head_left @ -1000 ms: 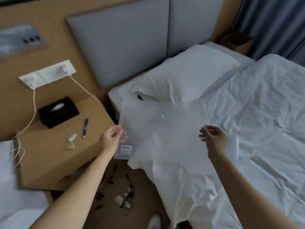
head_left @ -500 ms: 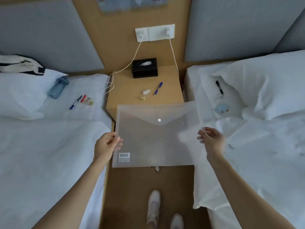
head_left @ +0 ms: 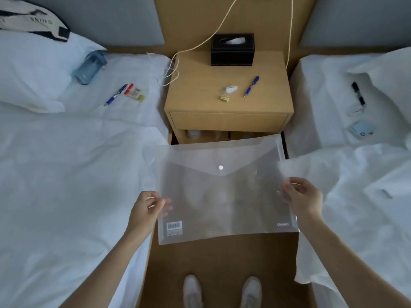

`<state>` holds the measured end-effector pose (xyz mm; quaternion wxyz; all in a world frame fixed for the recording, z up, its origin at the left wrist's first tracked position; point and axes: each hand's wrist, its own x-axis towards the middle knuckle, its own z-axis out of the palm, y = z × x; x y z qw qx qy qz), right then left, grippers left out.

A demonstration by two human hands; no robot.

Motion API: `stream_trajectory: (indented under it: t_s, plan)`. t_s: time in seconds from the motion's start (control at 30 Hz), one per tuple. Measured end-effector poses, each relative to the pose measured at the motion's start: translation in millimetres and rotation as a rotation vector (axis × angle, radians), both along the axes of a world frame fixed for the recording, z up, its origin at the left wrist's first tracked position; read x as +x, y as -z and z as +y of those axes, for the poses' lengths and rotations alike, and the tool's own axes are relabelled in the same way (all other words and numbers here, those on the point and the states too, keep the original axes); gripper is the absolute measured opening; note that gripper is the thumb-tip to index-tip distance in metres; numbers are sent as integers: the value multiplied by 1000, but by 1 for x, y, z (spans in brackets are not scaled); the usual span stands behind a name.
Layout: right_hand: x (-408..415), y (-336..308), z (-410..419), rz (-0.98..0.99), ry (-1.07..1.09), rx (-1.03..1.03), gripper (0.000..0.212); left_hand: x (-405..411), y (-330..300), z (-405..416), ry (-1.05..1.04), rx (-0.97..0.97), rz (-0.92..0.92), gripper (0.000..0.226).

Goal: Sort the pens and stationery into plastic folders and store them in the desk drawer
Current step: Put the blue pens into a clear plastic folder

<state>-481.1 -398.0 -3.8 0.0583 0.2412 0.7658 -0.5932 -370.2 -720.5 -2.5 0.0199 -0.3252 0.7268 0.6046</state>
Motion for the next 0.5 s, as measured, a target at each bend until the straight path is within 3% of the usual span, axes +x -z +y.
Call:
stream_trajectory:
  t_s: [0.23, 0.5]
  plan:
    - [13, 159, -25, -49, 14, 75, 10, 3, 154, -12, 38, -56, -36, 19]
    - [6, 353, -36, -94, 3, 103, 15, -8, 358, -12, 37, -86, -56, 13]
